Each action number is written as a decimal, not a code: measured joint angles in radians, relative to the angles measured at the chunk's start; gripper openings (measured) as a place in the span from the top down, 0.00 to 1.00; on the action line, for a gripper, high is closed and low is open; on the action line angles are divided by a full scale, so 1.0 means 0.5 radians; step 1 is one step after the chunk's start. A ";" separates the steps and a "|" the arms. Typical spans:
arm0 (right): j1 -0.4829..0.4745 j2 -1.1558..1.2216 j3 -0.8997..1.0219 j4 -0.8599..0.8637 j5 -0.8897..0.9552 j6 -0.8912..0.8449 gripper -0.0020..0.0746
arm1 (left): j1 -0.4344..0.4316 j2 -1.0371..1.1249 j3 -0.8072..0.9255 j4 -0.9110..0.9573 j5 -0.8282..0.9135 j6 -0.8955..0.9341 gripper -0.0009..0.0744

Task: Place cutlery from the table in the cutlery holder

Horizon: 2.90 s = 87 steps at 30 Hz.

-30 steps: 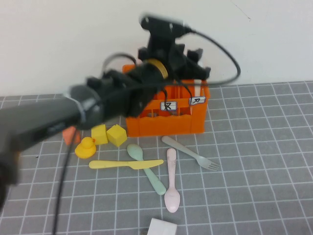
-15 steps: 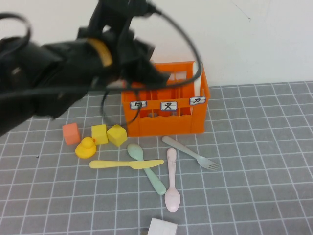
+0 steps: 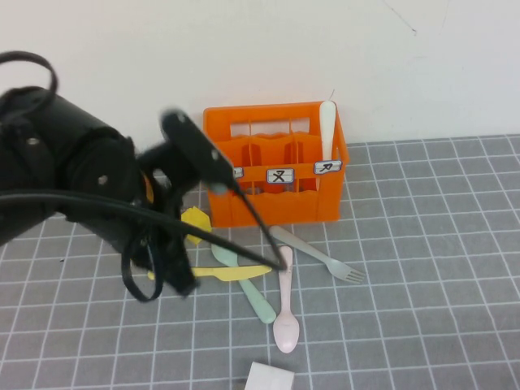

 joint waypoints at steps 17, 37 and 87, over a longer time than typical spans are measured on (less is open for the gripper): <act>0.000 0.000 0.000 0.000 0.000 0.000 0.98 | 0.000 0.377 0.000 -0.600 0.465 1.079 0.99; 0.000 0.000 0.000 0.000 0.000 0.000 0.98 | 0.416 0.559 0.000 -0.801 -0.275 0.960 0.98; 0.000 0.000 0.000 0.000 0.000 0.000 0.98 | 0.421 1.175 -0.275 -0.591 -0.125 0.928 0.82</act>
